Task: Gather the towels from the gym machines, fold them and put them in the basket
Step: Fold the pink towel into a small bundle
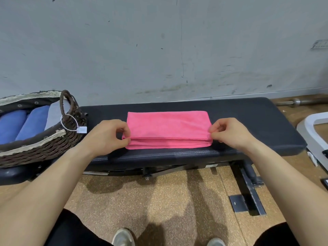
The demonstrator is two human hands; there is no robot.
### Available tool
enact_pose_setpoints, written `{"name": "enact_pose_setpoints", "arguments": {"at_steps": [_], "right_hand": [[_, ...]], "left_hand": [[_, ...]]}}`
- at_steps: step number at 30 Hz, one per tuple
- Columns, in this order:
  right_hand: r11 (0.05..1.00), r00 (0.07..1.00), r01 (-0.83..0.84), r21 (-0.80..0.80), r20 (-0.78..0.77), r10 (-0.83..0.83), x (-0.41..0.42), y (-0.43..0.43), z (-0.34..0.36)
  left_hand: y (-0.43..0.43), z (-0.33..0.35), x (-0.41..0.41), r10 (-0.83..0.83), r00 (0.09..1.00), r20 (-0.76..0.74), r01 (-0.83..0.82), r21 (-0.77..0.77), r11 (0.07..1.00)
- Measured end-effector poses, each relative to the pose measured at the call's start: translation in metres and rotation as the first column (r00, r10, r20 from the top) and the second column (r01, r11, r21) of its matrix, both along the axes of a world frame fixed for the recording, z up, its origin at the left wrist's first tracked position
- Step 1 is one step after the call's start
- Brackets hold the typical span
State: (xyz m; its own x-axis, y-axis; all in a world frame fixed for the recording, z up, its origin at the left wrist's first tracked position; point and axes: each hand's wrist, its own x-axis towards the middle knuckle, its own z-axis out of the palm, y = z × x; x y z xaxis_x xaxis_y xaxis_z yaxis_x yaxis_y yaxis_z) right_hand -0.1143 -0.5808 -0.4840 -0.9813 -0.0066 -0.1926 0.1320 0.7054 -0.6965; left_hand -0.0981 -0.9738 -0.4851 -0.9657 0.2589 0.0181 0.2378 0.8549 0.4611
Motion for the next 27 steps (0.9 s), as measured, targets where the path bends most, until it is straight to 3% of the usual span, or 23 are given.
{"name": "enact_pose_setpoints", "arguments": {"at_steps": [4, 8, 12, 16, 19, 24, 27], "right_hand": [[0.998, 0.997, -0.066, 0.013, 0.027, 0.066, 0.003, -0.001, 0.002], [0.966, 0.982, -0.170, 0.195, 0.110, 0.151, 0.005, -0.005, 0.000], [0.941, 0.993, -0.121, 0.315, 0.032, 0.117, 0.001, -0.017, 0.008], [0.955, 0.969, -0.025, 0.295, -0.230, 0.096, -0.014, -0.055, 0.008], [0.948, 0.940, -0.077, 0.310, -0.293, 0.173, -0.021, -0.092, -0.002], [0.905, 0.937, -0.188, 0.381, -0.205, 0.281, -0.029, -0.130, -0.034], [0.843, 0.929, -0.300, 0.446, -0.065, 0.365, -0.031, -0.121, -0.048]], "left_hand": [[0.001, 0.002, 0.003, -0.079, 0.996, 0.045, 0.083, -0.107, 0.991], [0.003, 0.000, 0.001, -0.112, 0.986, 0.122, 0.137, -0.216, 0.967], [0.012, 0.010, -0.004, -0.028, 0.997, 0.065, 0.047, -0.313, 0.949], [0.057, 0.012, -0.020, 0.074, 0.989, -0.126, -0.088, -0.107, 0.990], [0.097, -0.006, -0.031, 0.057, 0.976, -0.211, -0.062, -0.017, 0.998], [0.125, -0.030, -0.047, 0.022, 0.999, -0.047, -0.032, -0.223, 0.974], [0.115, -0.042, -0.054, 0.033, 0.999, 0.035, -0.021, -0.301, 0.953]]}}
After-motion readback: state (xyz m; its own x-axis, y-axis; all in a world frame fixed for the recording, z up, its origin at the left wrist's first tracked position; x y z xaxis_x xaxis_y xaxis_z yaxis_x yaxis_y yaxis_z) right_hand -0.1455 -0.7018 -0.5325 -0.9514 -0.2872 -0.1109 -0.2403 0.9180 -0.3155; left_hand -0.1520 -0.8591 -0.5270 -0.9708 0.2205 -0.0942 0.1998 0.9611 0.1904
